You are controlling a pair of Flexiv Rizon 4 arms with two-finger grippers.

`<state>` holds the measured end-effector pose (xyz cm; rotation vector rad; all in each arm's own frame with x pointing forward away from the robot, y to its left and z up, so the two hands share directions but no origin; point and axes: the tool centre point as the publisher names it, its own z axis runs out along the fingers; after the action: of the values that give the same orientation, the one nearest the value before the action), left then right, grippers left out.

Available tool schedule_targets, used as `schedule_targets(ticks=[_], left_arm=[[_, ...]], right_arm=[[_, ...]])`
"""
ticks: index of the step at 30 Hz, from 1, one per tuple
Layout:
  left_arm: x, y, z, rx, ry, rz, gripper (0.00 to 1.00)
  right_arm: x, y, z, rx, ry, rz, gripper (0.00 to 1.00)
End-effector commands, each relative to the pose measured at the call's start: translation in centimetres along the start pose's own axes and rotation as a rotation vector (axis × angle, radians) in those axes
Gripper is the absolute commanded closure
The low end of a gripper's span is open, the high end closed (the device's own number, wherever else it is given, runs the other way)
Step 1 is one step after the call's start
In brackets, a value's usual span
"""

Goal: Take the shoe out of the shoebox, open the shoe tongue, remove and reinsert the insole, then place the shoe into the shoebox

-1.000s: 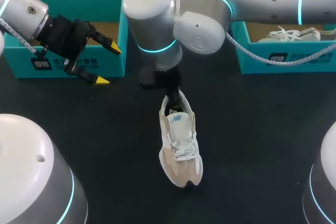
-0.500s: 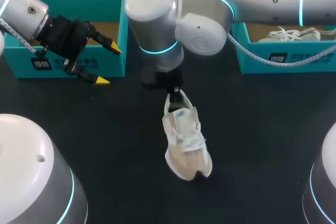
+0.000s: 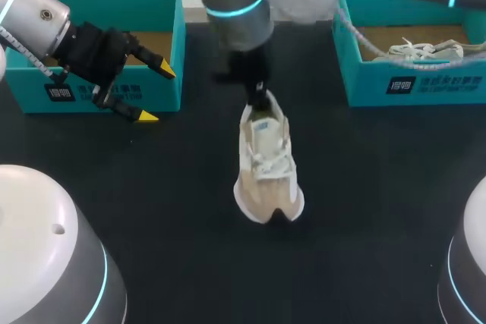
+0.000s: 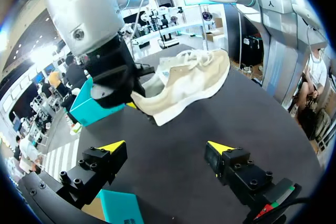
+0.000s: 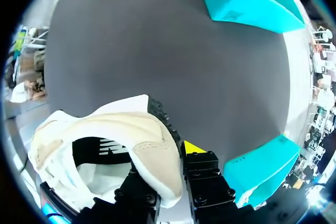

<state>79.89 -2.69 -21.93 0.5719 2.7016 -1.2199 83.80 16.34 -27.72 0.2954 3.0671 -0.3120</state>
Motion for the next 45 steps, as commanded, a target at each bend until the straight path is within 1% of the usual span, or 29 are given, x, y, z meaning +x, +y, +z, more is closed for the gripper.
schedule_targets(ticks=[1, 2, 4, 6, 8, 9, 11, 12, 27, 28, 29, 30, 31, 32, 33, 35, 40, 43, 45], left_arm=[[0.0, 0.0, 0.0, -0.002, 0.003, 0.0, 0.0], [0.0, 0.0, 0.0, -0.002, 0.003, 0.0, 0.0], [0.0, 0.0, 0.0, -0.002, 0.003, 0.0, 0.0], [0.0, 0.0, 0.0, -0.002, 0.003, 0.0, 0.0], [0.0, 0.0, 0.0, -0.002, 0.003, 0.0, 0.0], [0.0, 0.0, 0.0, -0.002, 0.003, 0.0, 0.0], [0.0, 0.0, 0.0, -0.002, 0.003, 0.0, 0.0], [0.0, 0.0, 0.0, -0.002, 0.003, 0.0, 0.0], [0.0, 0.0, 0.0, -0.002, 0.003, 0.0, 0.0], [0.0, 0.0, 0.0, -0.002, 0.003, 0.0, 0.0], [0.0, 0.0, 0.0, -0.002, 0.003, 0.0, 0.0], [0.0, 0.0, 0.0, -0.002, 0.003, 0.0, 0.0], [0.0, 0.0, 0.0, -0.002, 0.003, 0.0, 0.0], [0.0, 0.0, 0.0, -0.002, 0.003, 0.0, 0.0], [0.0, 0.0, 0.0, -0.002, 0.003, 0.0, 0.0], [0.0, 0.0, 0.0, -0.002, 0.003, 0.0, 0.0], [0.0, 0.0, 0.0, -0.002, 0.003, 0.0, 0.0], [0.0, 0.0, 0.0, -0.002, 0.003, 0.0, 0.0], [0.0, 0.0, 0.0, -0.002, 0.003, 0.0, 0.0]], right_arm=[[-0.2, -4.6, -4.9, -0.041, -0.028, 0.001, 1.0], [-0.4, -5.3, -5.6, -0.028, -0.034, -0.004, 1.0], [-0.9, -6.3, -6.6, -0.029, -0.045, -0.007, 1.0], [-1.6, -7.5, -7.8, -0.008, -0.064, -0.012, 1.0], [-2.2, -8.3, -8.5, -0.01, -0.077, 0.008, 1.0], [-2.4, -8.4, -8.7, -0.021, -0.084, 0.004, 1.0], [-2.9, -8.8, -9.5, -0.006, -0.106, 0.017, 1.0], [-3.1, -8.9, -9.9, -0.004, -0.137, 0.038, 1.0], [-3.1, -8.9, -9.9, -0.004, -0.137, 0.038, 1.0], [-3.4, -9.2, -9.8, -0.006, -0.124, 0.047, 1.0], [-3.7, -9.4, -9.8, 0.016, -0.131, 0.049, 1.0], [-3.9, -9.5, -9.8, 0.019, -0.133, 0.052, 1.0], [-5.6, -10.8, -9.6, 0.022, -0.144, 0.057, 1.0], [-6.2, -11.2, -9.6, 0.024, -0.145, 0.055, 1.0], [-7.4, -12.0, -9.7, 0.029, -0.155, 0.046, 1.0], [-9.1, -13.5, -9.6, 0.036, -0.167, 0.038, 1.0], [-12.8, -17.4, -9.7, 0.055, -0.187, 0.011, 1.0], [-15.2, -20.0, -9.2, 0.066, -0.188, 0.008, 1.0], [-16.6, -21.2, -8.7, 0.075, -0.185, 0.024, 1.0]])
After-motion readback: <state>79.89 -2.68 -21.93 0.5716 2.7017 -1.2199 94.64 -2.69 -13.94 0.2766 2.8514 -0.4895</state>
